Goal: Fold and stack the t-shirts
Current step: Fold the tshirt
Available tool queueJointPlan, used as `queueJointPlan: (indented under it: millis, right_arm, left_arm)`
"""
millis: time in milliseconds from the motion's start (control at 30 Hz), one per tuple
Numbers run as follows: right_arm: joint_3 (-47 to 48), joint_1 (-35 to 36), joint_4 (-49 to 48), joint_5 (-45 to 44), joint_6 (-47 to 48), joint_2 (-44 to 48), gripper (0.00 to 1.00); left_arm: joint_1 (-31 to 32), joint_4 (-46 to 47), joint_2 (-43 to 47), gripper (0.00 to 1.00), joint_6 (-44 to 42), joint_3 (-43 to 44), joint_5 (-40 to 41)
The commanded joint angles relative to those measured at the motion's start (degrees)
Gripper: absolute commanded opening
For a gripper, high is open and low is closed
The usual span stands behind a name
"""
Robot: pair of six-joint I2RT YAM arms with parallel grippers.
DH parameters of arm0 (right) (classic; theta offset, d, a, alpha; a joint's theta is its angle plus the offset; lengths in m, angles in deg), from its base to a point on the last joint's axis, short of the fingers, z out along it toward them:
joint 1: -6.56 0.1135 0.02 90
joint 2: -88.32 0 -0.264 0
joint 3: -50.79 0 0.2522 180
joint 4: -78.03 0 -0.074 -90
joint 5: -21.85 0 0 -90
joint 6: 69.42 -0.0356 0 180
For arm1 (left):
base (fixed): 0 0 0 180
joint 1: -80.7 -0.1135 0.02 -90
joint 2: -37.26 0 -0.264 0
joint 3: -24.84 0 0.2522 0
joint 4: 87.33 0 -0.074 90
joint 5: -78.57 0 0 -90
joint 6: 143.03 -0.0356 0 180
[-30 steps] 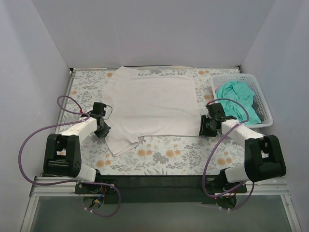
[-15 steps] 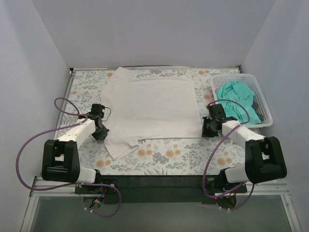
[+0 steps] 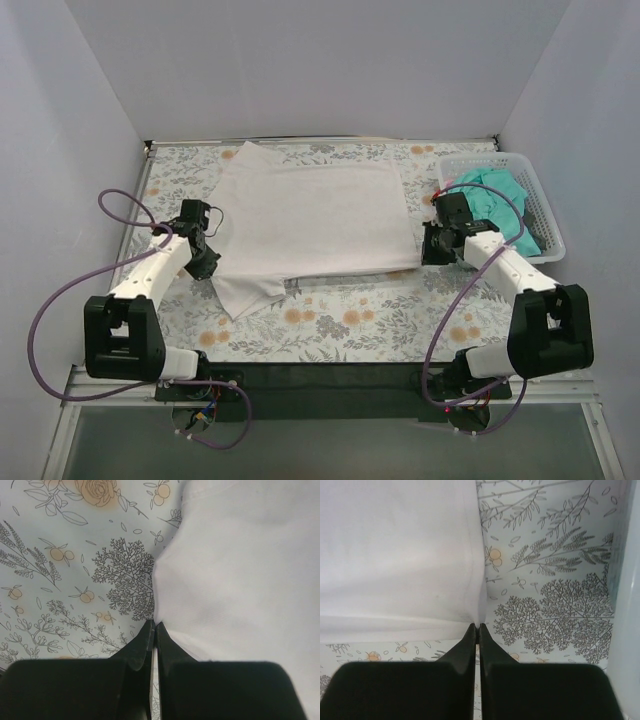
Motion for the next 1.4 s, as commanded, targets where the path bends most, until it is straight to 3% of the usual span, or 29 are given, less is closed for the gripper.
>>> queueJointPlan:
  millis: [0, 300, 833, 1367]
  right_arm:
    - [5.3, -0.8, 1.3, 0.0, 1.3, -3.2, 0.01]
    - [14.0, -1.1, 2.2, -0.2, 2.3, -10.7, 0.01]
    - [24.1, -1.5, 2.0, -0.6, 2.3, -18.7, 0.01]
    - [23.1, -1.5, 0.4, -1.4, 1.5, -22.8, 0.01]
  left_arm:
    - [-0.9, -0.2, -2.9, 0.00, -0.5, 3.9, 0.5]
    - [-1.3, 2.0, -10.9, 0.00, -3.0, 11.9, 0.0]
    - [-1.4, 6.2, -18.4, 0.00, -4.6, 17.3, -0.4]
    - [-1.4, 9.2, -22.0, 0.00, -5.3, 19.1, -1.2]
